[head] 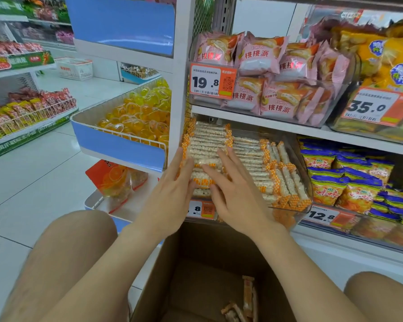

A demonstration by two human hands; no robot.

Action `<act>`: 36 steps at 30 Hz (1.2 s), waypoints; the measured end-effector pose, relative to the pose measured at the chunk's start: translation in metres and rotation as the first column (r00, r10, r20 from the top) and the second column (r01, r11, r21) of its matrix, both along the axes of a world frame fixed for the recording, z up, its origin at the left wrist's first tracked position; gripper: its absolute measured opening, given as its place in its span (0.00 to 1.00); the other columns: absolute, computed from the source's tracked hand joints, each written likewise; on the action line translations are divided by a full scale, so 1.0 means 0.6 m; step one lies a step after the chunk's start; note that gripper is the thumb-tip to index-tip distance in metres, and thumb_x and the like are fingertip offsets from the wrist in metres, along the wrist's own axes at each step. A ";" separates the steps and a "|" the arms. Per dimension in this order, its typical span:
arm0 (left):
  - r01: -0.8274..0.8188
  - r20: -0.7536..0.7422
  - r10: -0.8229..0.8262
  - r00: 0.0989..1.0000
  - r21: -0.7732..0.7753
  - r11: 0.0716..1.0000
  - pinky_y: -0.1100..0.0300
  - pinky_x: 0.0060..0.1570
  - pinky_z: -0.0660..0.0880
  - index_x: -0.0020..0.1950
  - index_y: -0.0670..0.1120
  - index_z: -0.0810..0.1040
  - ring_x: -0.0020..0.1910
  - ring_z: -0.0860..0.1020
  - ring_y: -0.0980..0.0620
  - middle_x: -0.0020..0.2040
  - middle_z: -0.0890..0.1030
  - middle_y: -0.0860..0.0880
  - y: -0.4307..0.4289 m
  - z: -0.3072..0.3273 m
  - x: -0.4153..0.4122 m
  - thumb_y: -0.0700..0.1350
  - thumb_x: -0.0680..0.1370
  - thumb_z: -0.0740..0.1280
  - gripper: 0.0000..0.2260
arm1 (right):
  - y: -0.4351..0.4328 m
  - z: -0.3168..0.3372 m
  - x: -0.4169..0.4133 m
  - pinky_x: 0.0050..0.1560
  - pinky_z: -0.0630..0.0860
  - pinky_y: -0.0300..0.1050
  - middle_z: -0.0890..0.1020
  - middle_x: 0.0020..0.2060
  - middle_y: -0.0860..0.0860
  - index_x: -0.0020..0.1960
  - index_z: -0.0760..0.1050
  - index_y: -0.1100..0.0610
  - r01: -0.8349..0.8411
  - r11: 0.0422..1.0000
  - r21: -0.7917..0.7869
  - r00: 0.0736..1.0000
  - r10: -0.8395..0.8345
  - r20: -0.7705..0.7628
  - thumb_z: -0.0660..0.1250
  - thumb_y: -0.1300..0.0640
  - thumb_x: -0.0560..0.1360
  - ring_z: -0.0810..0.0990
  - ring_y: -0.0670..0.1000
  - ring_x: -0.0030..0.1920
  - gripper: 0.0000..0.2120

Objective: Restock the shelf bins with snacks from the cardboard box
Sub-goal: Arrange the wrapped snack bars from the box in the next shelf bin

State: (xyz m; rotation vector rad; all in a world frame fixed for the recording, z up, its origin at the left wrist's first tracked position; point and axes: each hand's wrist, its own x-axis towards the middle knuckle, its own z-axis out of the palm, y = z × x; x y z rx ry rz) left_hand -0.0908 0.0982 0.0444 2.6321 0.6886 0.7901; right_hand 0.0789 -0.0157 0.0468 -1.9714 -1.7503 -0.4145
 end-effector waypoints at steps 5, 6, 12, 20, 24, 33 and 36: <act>-0.028 -0.026 0.032 0.999 0.134 0.991 0.47 0.64 0.75 0.86 0.49 0.50 0.76 0.69 0.37 0.86 0.39 0.47 0.012 -0.006 0.001 0.41 0.85 0.64 0.33 | -0.002 -0.003 0.000 0.81 0.59 0.63 0.60 0.83 0.55 0.80 0.67 0.49 0.012 1.000 0.027 1.000 -0.012 0.005 0.60 0.55 0.86 0.47 0.56 0.85 0.23; -0.026 -0.029 0.031 0.999 0.143 0.989 0.46 0.66 0.74 0.86 0.49 0.49 0.77 0.68 0.37 0.86 0.40 0.47 0.015 -0.007 0.002 0.41 0.85 0.64 0.34 | -0.001 -0.004 -0.002 0.81 0.60 0.62 0.62 0.83 0.55 0.80 0.68 0.49 0.007 0.999 0.038 1.000 -0.007 -0.003 0.61 0.56 0.86 0.48 0.56 0.85 0.22; -0.008 0.021 0.009 1.000 -0.041 0.999 0.48 0.56 0.78 0.85 0.54 0.49 0.66 0.79 0.43 0.85 0.51 0.53 0.022 0.001 -0.004 0.53 0.83 0.68 0.37 | 0.003 0.001 -0.005 0.82 0.50 0.41 0.67 0.80 0.47 0.75 0.74 0.47 -0.023 0.994 0.108 0.953 0.054 -0.299 0.63 0.58 0.85 0.52 0.46 0.84 0.19; 0.007 0.073 -0.001 0.997 -0.080 0.997 0.56 0.75 0.60 0.86 0.48 0.46 0.83 0.54 0.50 0.86 0.44 0.52 0.011 -0.009 0.012 0.48 0.85 0.65 0.36 | -0.012 0.032 0.001 0.64 0.68 0.29 0.79 0.60 0.42 0.70 0.77 0.48 0.151 0.945 0.291 0.854 0.024 -0.520 0.69 0.64 0.81 0.76 0.39 0.59 0.21; -0.106 -0.102 0.110 0.989 0.044 0.993 0.40 0.80 0.52 0.86 0.50 0.38 0.84 0.48 0.37 0.84 0.32 0.51 0.002 -0.021 0.016 0.53 0.87 0.54 0.33 | -0.020 0.043 0.009 0.61 0.66 0.26 0.77 0.63 0.47 0.70 0.75 0.50 0.224 0.908 0.354 0.836 0.008 -0.549 0.66 0.66 0.81 0.74 0.37 0.62 0.21; -0.148 -0.131 0.180 0.975 0.223 0.963 0.34 0.78 0.52 0.85 0.48 0.53 0.84 0.46 0.38 0.86 0.47 0.44 -0.009 -0.007 0.022 0.51 0.80 0.55 0.33 | -0.074 0.069 0.042 0.43 0.71 0.33 0.79 0.59 0.38 0.65 0.76 0.43 0.203 0.959 0.198 0.699 0.000 -0.715 0.65 0.56 0.84 0.76 0.35 0.43 0.12; -0.127 -0.127 0.163 0.978 0.253 0.959 0.34 0.77 0.54 0.83 0.49 0.58 0.84 0.49 0.39 0.85 0.51 0.45 -0.016 -0.001 0.029 0.49 0.78 0.58 0.33 | -0.107 0.068 0.067 0.60 0.75 0.48 0.76 0.58 0.34 0.64 0.76 0.39 0.234 0.968 0.095 0.794 -0.134 -0.593 0.66 0.50 0.83 0.76 0.41 0.60 0.11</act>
